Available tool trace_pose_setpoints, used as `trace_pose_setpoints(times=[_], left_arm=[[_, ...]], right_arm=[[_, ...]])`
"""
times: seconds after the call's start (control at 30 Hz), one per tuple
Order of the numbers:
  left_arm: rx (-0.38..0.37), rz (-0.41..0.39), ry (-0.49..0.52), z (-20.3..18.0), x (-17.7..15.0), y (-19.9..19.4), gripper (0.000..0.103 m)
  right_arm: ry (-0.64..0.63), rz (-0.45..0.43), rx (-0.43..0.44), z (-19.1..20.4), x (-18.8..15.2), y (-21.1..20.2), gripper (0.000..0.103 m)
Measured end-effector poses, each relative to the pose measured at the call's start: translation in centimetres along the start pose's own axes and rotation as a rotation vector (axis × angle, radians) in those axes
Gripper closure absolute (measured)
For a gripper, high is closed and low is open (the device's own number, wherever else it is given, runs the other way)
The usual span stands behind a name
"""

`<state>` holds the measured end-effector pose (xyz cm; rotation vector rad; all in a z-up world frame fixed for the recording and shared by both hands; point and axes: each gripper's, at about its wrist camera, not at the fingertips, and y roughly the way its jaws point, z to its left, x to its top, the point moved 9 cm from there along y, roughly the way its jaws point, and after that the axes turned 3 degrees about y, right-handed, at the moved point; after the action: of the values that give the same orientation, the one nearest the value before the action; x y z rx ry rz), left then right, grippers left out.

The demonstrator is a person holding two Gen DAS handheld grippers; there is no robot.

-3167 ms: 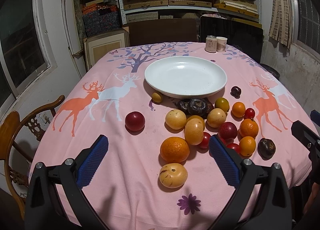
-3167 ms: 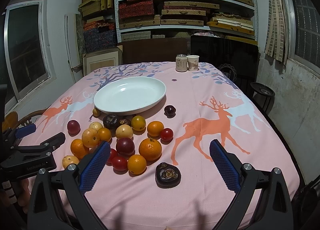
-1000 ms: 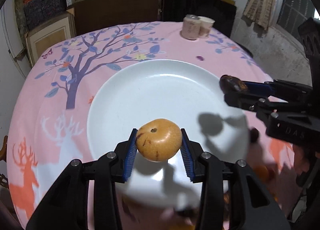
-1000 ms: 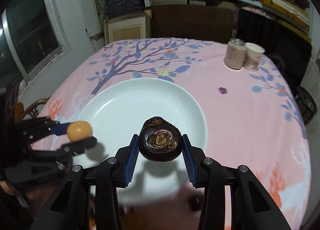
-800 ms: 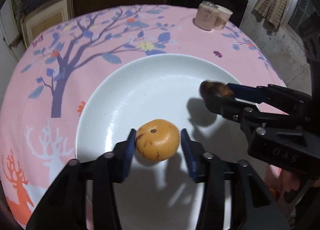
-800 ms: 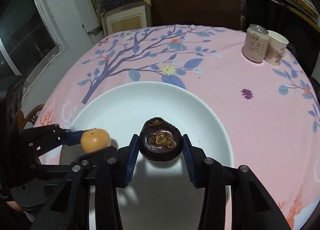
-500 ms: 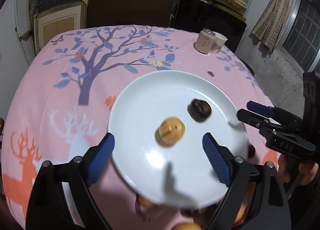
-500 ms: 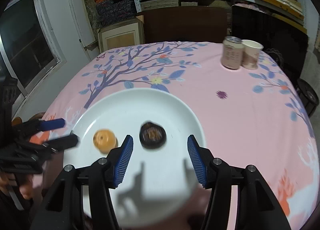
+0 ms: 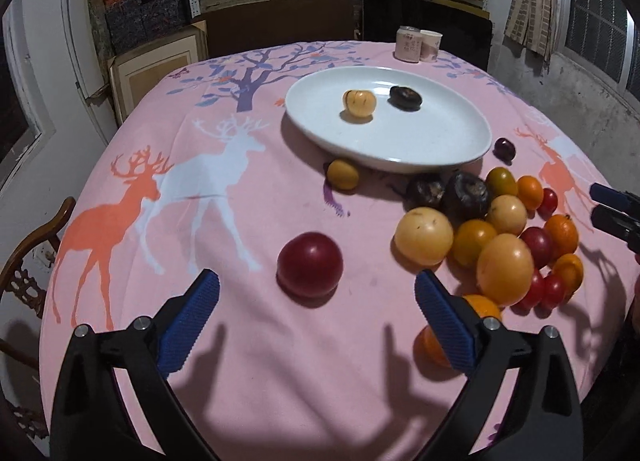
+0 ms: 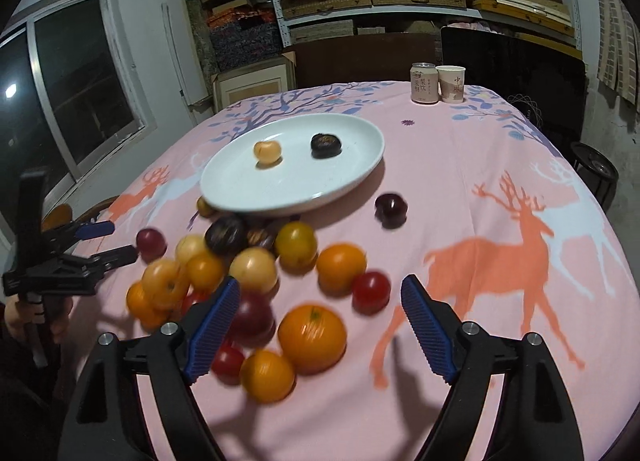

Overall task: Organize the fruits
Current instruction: 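Grasp the red plum with the left tool while the right tool approaches an orange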

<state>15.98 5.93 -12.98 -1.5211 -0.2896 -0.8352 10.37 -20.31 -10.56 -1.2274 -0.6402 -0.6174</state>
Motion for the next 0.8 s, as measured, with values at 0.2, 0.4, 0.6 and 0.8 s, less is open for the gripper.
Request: trace_pose_setpoints(times=[0.2,0.4,0.6,0.8], left_arm=[[0.066,0.009,-0.033,1.3,0.1,2.1,0.007],[0.043,0.036,-0.048,1.3,0.9,3.5,0.042],[0.003,0.024,-0.028,0.3,1.0,3.4,0.063],[-0.043,-0.096,-0.065,0.4,1.8,1.1,0.063]], right_arm=[[-0.028,-0.022,-0.015,1.0,-1.5,-1.8,0.019],[-0.044,-0.039,-0.044,1.0,-2.1,-2.9,0.019],[-0.009,0.0,-0.05,0.1,-2.7,-1.9,0.019],[-0.046,0.049,-0.044,0.5,-3.6,-0.6,0.019]])
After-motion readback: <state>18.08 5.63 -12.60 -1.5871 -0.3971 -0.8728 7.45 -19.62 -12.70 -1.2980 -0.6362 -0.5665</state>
